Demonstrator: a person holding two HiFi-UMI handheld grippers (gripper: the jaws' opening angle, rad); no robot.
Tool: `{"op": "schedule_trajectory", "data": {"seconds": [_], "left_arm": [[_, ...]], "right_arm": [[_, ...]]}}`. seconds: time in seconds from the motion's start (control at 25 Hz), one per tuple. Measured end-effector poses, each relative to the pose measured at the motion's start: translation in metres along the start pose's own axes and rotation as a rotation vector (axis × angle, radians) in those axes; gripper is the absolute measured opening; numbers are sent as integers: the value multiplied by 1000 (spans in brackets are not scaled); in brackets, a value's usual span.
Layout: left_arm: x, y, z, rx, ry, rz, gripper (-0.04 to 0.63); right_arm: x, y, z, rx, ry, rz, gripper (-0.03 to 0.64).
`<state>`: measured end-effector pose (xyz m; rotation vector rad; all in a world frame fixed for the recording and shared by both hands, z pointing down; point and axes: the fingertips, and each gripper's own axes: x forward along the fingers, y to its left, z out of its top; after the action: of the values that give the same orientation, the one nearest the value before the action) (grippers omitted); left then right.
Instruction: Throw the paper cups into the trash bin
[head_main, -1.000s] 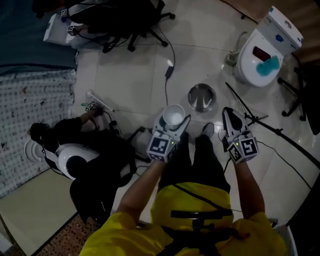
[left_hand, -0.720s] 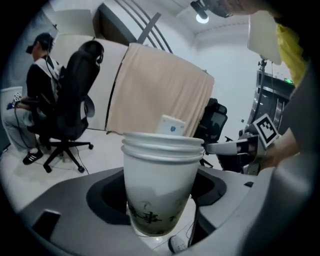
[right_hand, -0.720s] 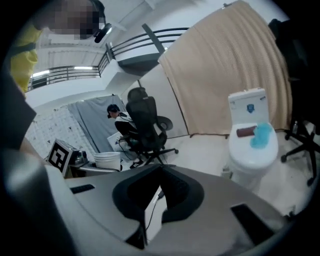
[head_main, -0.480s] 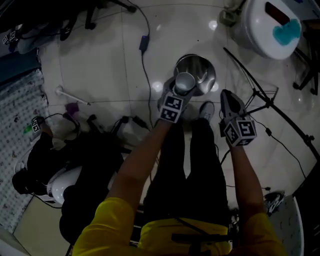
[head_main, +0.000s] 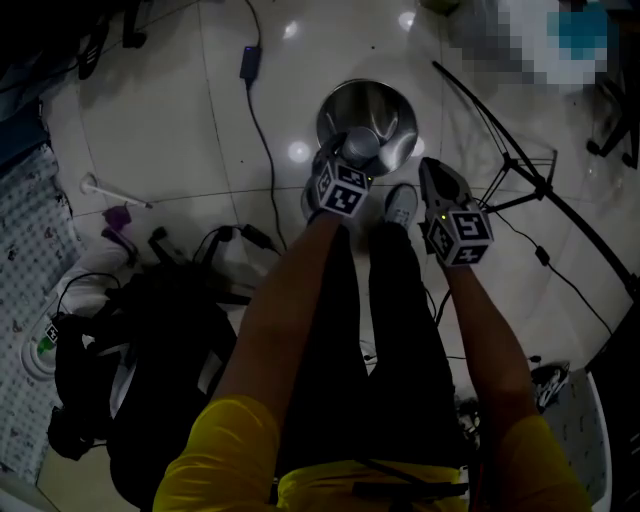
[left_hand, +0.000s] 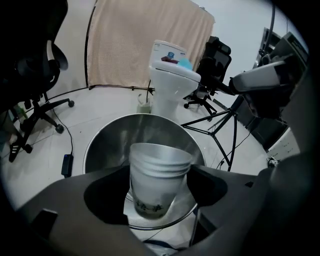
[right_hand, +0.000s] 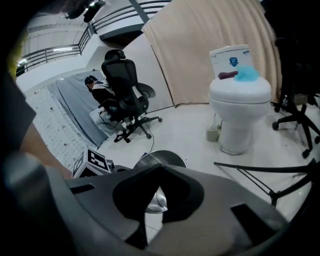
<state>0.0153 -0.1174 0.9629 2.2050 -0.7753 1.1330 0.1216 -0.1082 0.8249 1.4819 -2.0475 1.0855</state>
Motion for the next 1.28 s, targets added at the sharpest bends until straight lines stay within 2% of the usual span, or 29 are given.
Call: {"op": "schedule_trajectory", "data": {"seconds": [0.2, 0.28, 0.36, 0.48, 0.6, 0.72, 0.84, 0.92, 1.04, 1.28], "left_arm": [[8, 2, -9, -33, 34, 11, 370], [1, 8, -4, -68, 5, 38, 368], [-19, 13, 9, -125, -60, 65, 367], [-82, 14, 38, -222, -208, 98, 325], [-171, 17, 66, -290, -349, 150, 262], [-249, 21, 79, -335, -430, 213, 245], [-302, 24, 84, -377, -493, 261, 244], [-335, 20, 89, -377, -530, 279, 245], [-367, 10, 91, -315, -538, 313, 245], [-374, -3, 90, -335, -550, 306, 245]], "right_arm": [[6, -9, -4, 4, 16, -5, 6], [6, -8, 0, 3, 6, -4, 6], [4, -6, 7, -2, -7, 1, 6], [-6, 2, 21, 10, -33, 10, 6], [-22, 21, 41, 14, -65, 30, 6], [-46, 43, 66, -5, -96, 45, 6], [-70, 62, 86, -12, -128, 49, 6], [-91, 77, 95, -4, -147, 53, 6], [-121, 95, 105, -6, -166, 41, 6], [-139, 105, 114, -15, -168, 7, 3]]}}
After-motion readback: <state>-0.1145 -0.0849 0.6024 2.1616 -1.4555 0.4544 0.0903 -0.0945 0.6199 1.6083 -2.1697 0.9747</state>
